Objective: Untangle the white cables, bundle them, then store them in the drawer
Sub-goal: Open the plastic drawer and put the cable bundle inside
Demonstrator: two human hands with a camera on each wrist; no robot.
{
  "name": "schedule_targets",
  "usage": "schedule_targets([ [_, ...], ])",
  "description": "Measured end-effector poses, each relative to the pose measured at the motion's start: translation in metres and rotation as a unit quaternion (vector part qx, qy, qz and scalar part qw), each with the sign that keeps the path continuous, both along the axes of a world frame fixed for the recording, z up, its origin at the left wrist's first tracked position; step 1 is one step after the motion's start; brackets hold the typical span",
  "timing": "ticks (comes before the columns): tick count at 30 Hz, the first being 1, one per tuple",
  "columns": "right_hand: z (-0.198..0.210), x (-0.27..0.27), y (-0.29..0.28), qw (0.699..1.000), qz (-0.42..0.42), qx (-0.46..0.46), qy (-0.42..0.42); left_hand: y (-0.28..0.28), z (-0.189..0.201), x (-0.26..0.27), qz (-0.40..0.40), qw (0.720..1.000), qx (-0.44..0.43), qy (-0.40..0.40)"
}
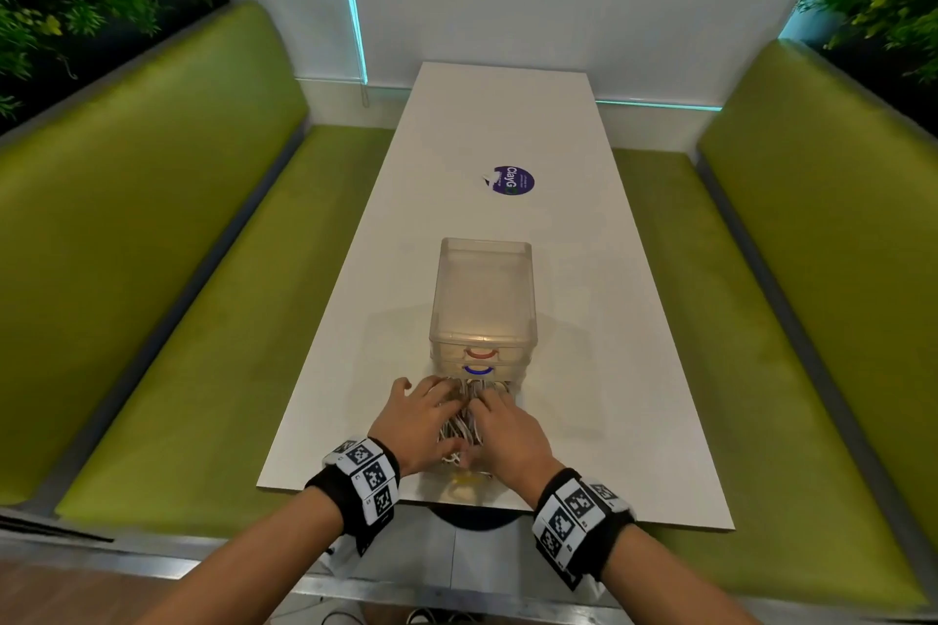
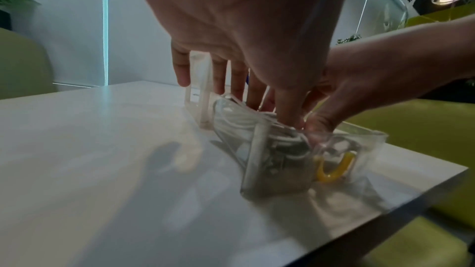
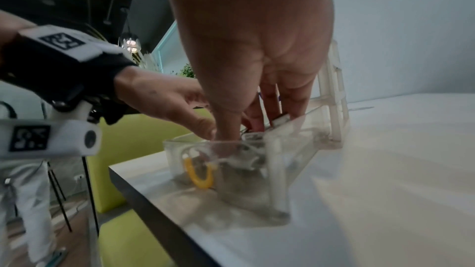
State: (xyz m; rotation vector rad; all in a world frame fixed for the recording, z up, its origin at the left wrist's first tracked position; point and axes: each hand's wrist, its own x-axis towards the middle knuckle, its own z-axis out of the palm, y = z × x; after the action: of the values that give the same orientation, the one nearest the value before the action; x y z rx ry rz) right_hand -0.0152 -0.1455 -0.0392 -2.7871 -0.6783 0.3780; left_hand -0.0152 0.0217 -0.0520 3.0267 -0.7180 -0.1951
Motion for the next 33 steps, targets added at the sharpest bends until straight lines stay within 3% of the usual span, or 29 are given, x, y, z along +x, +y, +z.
schedule_targets([
  [8, 0.003, 0.014, -0.010, 0.997, 0.052, -0.041, 0.050, -0.005, 0.012, 0.000, 0.049, 0.995, 0.035, 0.078],
  [13, 0.006, 0.017, -0.024, 0.995, 0.093, 0.003, 0.038, -0.007, 0.007, -0.002, 0.066, 0.998, -0.014, 0.019],
  [18, -0.006, 0.003, -0.018, 0.994, 0.094, -0.060, -0.013, -0.011, 0.007, -0.003, 0.048, 0.998, 0.028, 0.000],
  [20, -0.003, 0.004, -0.017, 0.995, 0.089, -0.035, -0.005, -0.012, 0.008, -0.005, 0.050, 0.998, 0.041, 0.010],
  [27, 0.010, -0.013, -0.030, 0.994, 0.003, 0.111, 0.001, 0.002, 0.013, -0.018, 0.009, 0.991, -0.126, -0.041],
  [29, 0.007, -0.024, -0.026, 0.994, 0.009, 0.109, 0.021, 0.003, 0.018, -0.019, 0.018, 0.979, -0.198, -0.044],
  [33, -0.014, -0.035, -0.002, 0.997, 0.068, 0.039, 0.012, 0.007, 0.033, -0.008, 0.130, 0.944, -0.303, -0.023],
])
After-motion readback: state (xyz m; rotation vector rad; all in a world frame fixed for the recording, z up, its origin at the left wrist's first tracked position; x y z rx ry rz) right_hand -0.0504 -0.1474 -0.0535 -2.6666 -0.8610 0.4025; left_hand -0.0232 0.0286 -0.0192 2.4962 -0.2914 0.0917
